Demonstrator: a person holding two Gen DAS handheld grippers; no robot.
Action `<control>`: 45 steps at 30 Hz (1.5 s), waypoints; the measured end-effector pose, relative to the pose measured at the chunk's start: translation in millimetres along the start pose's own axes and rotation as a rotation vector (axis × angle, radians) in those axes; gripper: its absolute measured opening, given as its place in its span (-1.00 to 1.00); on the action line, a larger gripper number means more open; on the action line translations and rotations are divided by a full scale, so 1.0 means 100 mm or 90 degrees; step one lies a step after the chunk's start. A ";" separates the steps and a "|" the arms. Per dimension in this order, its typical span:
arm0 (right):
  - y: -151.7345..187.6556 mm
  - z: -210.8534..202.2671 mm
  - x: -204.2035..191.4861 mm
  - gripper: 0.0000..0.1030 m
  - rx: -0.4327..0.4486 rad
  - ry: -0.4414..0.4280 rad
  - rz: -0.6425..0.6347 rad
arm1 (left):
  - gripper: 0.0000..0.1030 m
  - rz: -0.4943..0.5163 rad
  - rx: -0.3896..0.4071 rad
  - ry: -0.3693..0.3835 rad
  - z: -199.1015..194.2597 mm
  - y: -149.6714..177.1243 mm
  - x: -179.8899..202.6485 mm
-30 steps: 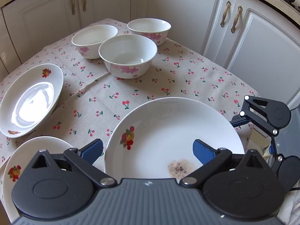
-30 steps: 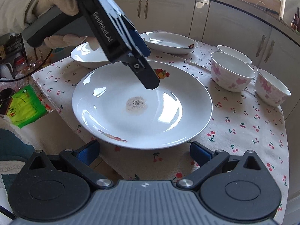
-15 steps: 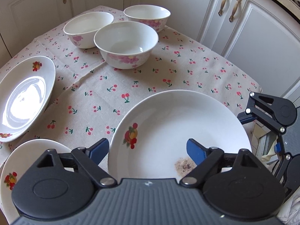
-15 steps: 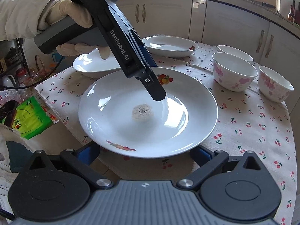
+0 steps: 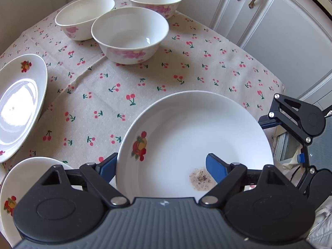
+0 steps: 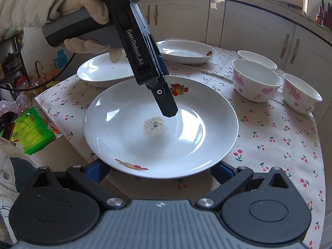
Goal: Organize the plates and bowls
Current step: 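Lift and tilt the stained plate with the left tool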
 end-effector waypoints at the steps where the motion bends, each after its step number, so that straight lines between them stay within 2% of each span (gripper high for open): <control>1: 0.00 0.00 0.00 1.00 -0.001 0.000 0.003 | 0.70 0.000 -0.003 0.001 0.01 0.00 0.00; 27: -0.01 0.02 -0.03 1.00 -0.021 0.029 0.029 | 0.71 0.022 -0.031 0.019 0.04 0.01 0.02; 45: -0.03 0.04 -0.01 1.00 -0.041 0.028 0.039 | 0.71 0.030 -0.017 0.022 0.01 -0.02 0.02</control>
Point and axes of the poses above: each gripper's, at about its wrist camera, not at the fingertips, and z roughly the way its jaws point, x to its right, y to its underside, the point moved 10 cm from there along z, roughly the way its jaws point, and after that the axes turned 14 degrees about z, right-handed, at the moved point
